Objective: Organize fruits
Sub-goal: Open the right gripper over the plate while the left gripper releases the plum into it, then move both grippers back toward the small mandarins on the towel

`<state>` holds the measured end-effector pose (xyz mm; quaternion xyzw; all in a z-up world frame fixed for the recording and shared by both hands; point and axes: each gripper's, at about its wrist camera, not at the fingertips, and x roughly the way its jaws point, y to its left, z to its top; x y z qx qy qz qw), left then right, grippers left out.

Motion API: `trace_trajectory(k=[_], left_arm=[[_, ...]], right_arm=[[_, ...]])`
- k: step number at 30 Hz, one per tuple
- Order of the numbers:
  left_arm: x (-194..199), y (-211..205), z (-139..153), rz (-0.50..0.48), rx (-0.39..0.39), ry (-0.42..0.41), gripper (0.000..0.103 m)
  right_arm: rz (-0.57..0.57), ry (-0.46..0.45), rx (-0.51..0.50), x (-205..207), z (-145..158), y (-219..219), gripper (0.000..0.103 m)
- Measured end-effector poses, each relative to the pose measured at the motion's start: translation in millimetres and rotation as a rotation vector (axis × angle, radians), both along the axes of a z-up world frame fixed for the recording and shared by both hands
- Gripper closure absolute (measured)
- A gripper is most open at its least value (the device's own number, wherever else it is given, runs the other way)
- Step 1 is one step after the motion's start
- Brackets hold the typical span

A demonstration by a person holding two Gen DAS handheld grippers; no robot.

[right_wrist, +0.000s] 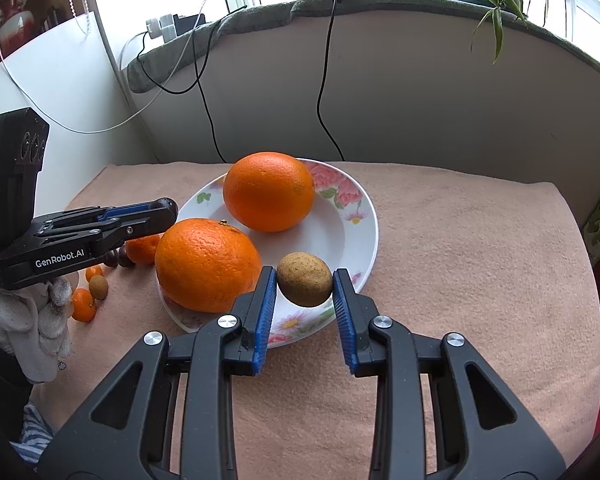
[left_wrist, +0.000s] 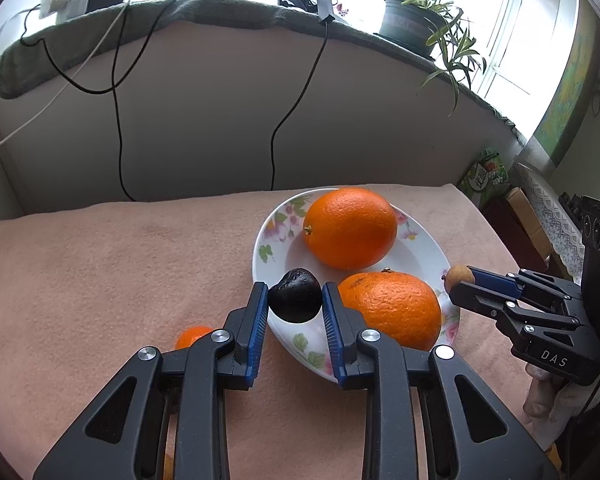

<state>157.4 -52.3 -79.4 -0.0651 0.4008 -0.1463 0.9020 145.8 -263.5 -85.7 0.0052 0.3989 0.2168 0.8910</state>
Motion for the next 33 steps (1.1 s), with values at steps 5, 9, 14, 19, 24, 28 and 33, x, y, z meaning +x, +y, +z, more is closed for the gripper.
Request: trace_trajectory(k=[5,9,14,19,24,28,33], left_arm=[[0.7,-0.8,1.5,0.001,0.004,-0.003,0.070],[0.0,0.1,3.9,0.004,0.003,-0.012,0.059],[-1.5,1.3,8.9,0.014,-0.011,-0.030,0.039],[-3.6,-2.6,14.6,0.022,0.008,-0.050,0.024],[-4.9,-5.7,16.7,0.025,0.023,-0.055,0.023],[-10.1,-4.9,21.1,0.026,0.032,-0.069,0.023],[-20.0,5.3,28.7,0.042,0.036,-0.089,0.023]], right_arm=[[-0.001,-0.004,-0.003,0.8,0.6,0.2,0.065],[-0.001,-0.034,0.000,-3.3,5.9,0.2,0.039],[0.017,-0.055,-0.011,-7.2,10.9,4.4,0.018],[0.028,-0.073,-0.018,-12.3,14.6,8.8,0.010],[0.022,-0.084,-0.015,-16.1,19.0,10.4,0.007],[0.026,-0.093,-0.012,-20.6,23.6,11.5,0.007],[0.043,-0.107,-0.005,-30.3,30.5,16.5,0.007]])
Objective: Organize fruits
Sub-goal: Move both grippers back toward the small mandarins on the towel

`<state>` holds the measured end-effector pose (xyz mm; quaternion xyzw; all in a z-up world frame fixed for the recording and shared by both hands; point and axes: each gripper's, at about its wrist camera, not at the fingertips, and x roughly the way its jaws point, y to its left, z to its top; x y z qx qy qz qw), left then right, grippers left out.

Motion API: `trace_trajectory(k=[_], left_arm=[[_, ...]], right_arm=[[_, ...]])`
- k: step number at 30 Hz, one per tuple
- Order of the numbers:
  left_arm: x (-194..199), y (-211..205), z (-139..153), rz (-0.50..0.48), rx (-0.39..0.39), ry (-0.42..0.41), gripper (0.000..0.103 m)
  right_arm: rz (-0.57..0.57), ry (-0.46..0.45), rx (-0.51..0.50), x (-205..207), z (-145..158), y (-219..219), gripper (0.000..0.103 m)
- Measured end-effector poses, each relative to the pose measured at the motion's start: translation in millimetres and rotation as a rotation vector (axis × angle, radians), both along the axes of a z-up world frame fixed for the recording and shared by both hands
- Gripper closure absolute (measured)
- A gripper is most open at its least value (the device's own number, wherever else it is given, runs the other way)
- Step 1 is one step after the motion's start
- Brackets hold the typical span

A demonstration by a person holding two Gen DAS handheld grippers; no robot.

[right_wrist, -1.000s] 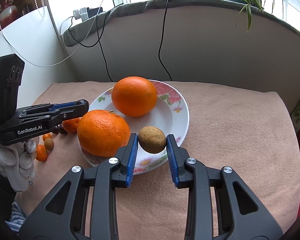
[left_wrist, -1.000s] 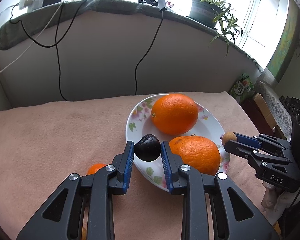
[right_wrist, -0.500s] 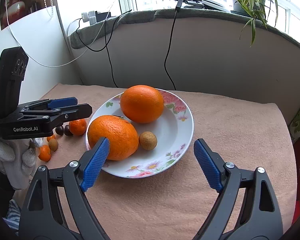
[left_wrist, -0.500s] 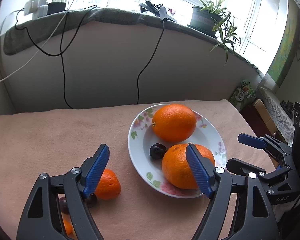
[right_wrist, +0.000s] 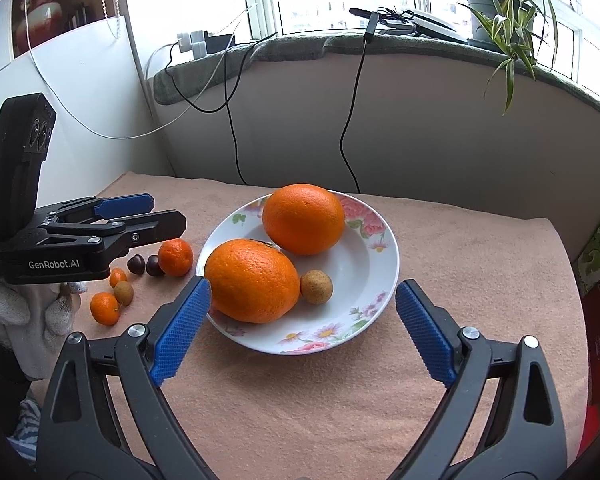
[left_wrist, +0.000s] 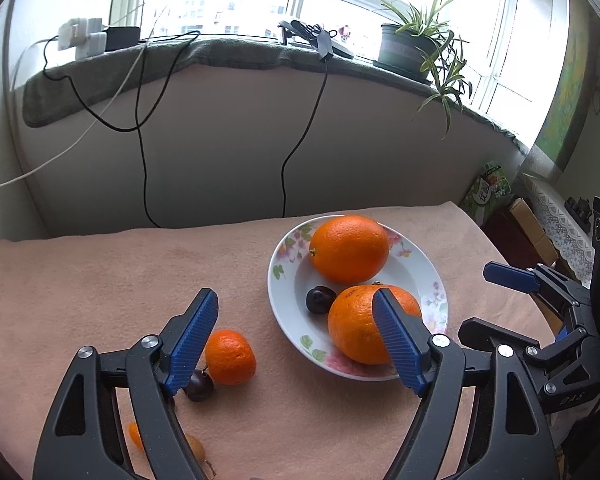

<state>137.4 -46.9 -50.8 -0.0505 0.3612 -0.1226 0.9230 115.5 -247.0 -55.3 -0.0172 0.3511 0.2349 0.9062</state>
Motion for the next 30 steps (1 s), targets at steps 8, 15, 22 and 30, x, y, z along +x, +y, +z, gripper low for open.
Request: trace_trajectory(k=[8,15,22,30], left_arm=[[-18.3,32.1,10.8,0.056,-0.006,-0.025,0.023],[-35.4,59.8,16.4,0.103,-0.015,-0.039,0.023],[-51.9,89.1,8.0,0.160,-0.034,-0.017,0.023],[-67.2,112.1,-12.3,0.190,-0.062,0.029,0.026]], right_arm=[[0.058,-0.020,0.009,-18.7,9.7,20.0,0.007],[0.125,-0.017,0.018,-31.7,13.2,42.8,0.007],[0.194,0.000,0.019,-42.4,9.3,70.2,0.007],[0.281,0.048,0.021,-52.0,-3.7,103.1,0.007]])
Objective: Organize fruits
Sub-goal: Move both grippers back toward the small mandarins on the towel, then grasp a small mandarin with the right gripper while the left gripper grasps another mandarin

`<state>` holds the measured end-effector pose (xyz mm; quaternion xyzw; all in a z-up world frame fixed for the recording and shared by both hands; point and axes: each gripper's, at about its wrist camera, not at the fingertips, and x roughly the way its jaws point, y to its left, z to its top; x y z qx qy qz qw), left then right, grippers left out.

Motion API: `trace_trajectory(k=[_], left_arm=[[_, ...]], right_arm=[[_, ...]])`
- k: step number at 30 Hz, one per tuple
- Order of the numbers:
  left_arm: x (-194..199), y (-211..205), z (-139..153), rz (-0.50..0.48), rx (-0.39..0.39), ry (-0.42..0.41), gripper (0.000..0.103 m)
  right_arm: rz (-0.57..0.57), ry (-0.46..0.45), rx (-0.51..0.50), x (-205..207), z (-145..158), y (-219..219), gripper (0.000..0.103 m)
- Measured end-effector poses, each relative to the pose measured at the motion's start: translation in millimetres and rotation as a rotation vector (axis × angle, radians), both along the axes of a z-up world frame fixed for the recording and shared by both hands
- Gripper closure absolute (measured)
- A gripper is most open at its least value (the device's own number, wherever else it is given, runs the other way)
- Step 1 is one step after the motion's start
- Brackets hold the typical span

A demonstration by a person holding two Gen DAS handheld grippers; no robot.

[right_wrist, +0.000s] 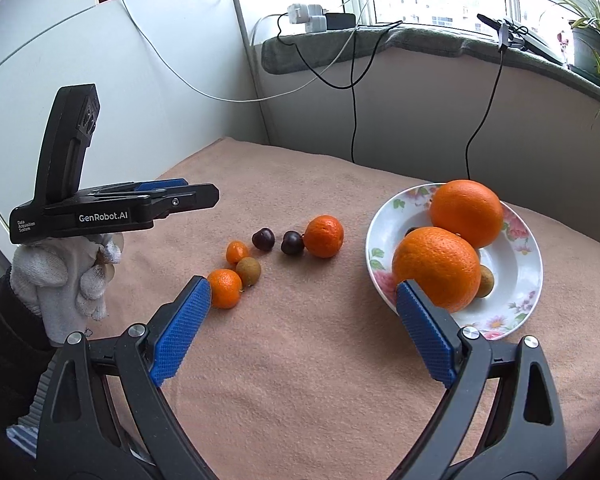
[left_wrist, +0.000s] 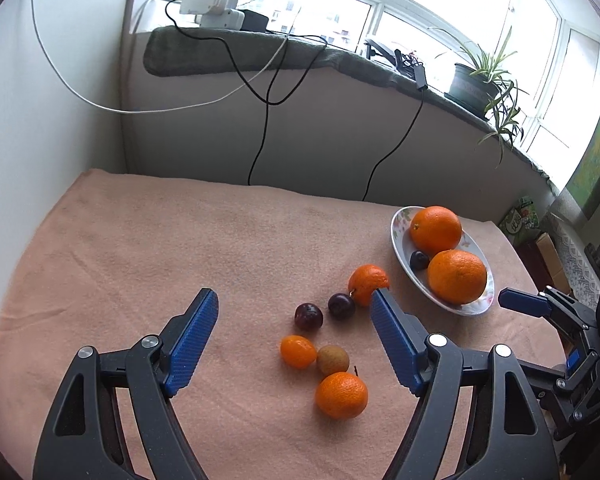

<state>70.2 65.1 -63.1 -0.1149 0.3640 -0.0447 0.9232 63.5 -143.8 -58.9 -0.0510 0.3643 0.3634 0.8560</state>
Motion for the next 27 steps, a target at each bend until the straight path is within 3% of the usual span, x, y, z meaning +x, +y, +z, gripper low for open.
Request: trace_trajectory(k=[4,15,17,21,27], left_arm=[[-5.6,6.7,-11.0,0.009,-0.026,0.021,0.027],[-10.2,8.3,-36.0,-0.033,-0.091,0.080,0.044],[-9.7,8.1,-39.6,-0.039,-0.109,0.089,0.047],[-7.3,9.8,-44.8,-0.045,-0.133,0.104,0.052],[-3.3,8.8,-48.4,-0.061,-0.141,0.115,0.056]], right_arm=[[0.041,0.025,-0.006,-3.0,-8.7,16.6,0.007],[0.122,0.150,0.001,1.8,-38.6,56.0,0.008],[0.132,0.181,0.006,4.8,-43.5,60.9,0.015],[0.142,0.211,0.006,9.6,-52.1,68.5,0.019],[0.154,0.240,0.005,10.0,-58.1,76.0,0.036]])
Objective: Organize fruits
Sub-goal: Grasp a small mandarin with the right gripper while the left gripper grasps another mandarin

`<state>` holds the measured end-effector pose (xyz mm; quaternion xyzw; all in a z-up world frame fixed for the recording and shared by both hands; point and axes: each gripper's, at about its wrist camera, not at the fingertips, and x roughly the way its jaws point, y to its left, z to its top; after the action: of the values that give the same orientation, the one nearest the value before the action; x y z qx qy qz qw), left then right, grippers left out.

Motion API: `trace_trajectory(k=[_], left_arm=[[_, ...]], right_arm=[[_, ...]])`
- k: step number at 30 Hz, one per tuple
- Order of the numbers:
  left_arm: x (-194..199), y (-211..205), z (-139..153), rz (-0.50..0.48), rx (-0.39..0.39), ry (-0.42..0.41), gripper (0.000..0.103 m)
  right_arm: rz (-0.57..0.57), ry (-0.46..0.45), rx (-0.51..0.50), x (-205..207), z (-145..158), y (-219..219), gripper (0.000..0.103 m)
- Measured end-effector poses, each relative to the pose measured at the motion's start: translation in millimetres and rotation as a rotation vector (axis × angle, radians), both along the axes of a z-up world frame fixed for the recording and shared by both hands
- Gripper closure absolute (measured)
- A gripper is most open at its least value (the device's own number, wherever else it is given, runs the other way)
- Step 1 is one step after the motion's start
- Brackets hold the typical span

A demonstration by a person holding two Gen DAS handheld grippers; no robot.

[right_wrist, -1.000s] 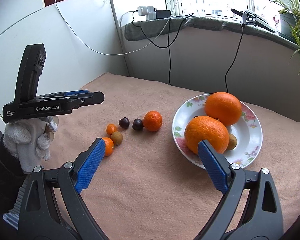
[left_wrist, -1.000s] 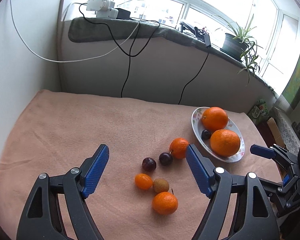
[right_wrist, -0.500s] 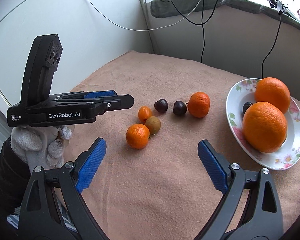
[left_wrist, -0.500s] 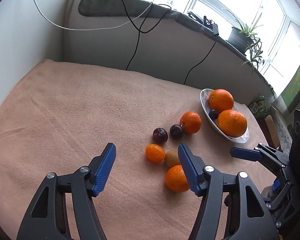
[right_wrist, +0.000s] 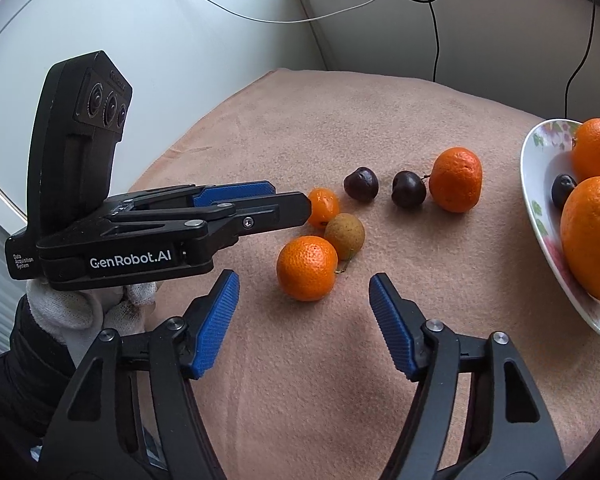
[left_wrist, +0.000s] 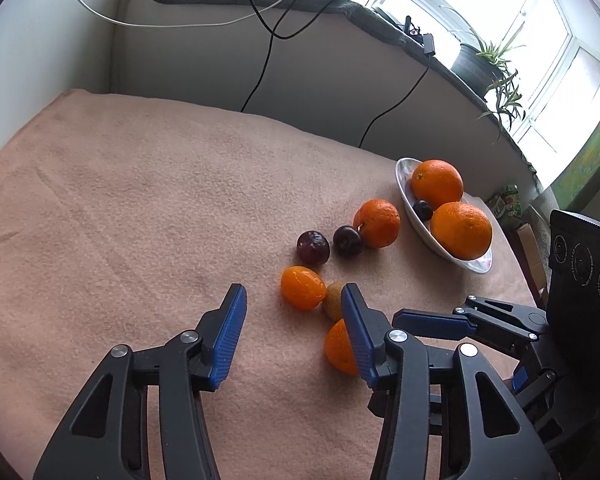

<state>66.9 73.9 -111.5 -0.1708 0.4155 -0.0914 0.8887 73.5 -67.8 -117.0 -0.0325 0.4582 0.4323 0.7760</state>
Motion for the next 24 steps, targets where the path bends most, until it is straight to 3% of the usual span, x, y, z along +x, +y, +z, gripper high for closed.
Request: trace_trajectory(k=[2,4,18,24], left_arm=[[1.2,-1.1,-1.0,-0.006,0.002,0.003,0.058],[2.4,-2.2,-1.8,-0.013,0.003,0.007,0.064],[13.9,-0.8,-9.4,-0.022,-0.023,0.031,0.070],[15.1,-1.3,-9.4,-0.039,-0.036,0.034,0.079]], right_arm=[[0.003,0.008,-0.001,0.7,-0.8,2.4,0.043],[0.003,0.010,-0.005,0.9,-1.6,4.0,0.044],[0.005,0.019,-0.030,5.7,-9.3,18.5,0.059],[-0.011,0.031,-0.022,9.8,-11.7,15.6,0.068]])
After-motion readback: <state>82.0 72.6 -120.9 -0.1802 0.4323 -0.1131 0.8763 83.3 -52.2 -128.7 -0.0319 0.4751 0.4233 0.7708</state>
